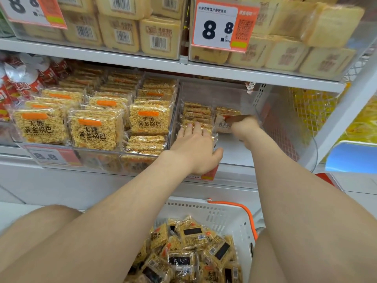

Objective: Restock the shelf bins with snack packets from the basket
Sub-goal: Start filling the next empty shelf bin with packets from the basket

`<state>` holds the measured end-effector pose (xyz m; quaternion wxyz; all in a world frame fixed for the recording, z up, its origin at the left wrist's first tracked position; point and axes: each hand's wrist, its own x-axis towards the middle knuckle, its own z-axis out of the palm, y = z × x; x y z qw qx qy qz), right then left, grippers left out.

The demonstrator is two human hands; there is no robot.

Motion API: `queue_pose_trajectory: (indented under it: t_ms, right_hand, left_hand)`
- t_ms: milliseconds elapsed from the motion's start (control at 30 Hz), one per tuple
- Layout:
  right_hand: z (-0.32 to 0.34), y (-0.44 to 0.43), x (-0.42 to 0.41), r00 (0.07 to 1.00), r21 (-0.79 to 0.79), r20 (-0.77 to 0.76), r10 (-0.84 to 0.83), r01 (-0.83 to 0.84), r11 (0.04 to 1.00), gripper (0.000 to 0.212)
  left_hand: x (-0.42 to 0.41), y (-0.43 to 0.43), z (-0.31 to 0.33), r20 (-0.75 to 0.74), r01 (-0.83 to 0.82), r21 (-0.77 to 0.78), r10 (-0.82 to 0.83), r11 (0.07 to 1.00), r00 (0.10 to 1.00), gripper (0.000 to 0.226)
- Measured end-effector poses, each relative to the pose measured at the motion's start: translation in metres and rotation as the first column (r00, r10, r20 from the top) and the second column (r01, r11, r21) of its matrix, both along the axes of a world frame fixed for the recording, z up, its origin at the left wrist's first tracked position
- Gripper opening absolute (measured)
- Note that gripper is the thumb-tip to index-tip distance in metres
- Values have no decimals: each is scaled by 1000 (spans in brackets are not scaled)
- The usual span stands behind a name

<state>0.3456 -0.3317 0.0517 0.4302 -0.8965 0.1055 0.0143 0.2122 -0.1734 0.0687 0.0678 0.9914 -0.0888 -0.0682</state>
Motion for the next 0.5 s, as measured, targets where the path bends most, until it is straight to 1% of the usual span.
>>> queue_pose_trajectory:
  t_ms: [33,133,233,333,400,433,500]
  right_hand:
    - [2,-2,-4,999,-80,-24,46,-48,996,25]
    - [7,-12,-9,990,-193,-43,136,-142,971,28]
    - [20,-16,-27,952,-362,-96,291,-305,881,35]
    - [29,-18,-41,926,-437,-128,355,-374,818,46]
    - [36,-17,-53,908,-489,-87,411,-398,776,48]
    - [41,-14,-60,897,-508,-45,439,-399,763,46]
    - [52,-7,-79,864,-539,91,495,-375,754,38]
  left_hand:
    - [-1,0,0,21,4,-6,-3,1000,1000,80]
    - [-7,1,0,114,23,-20,-21,1000,993,69]
    - [-14,1,1,208,44,-30,-37,999,977,59]
    - [-22,1,1,321,85,-60,-62,995,945,50]
    - [-29,0,1,404,128,-63,-92,990,910,40]
    - [-32,-1,2,448,148,-57,-108,987,888,35]
    - [-40,0,4,527,180,-47,-129,982,840,26]
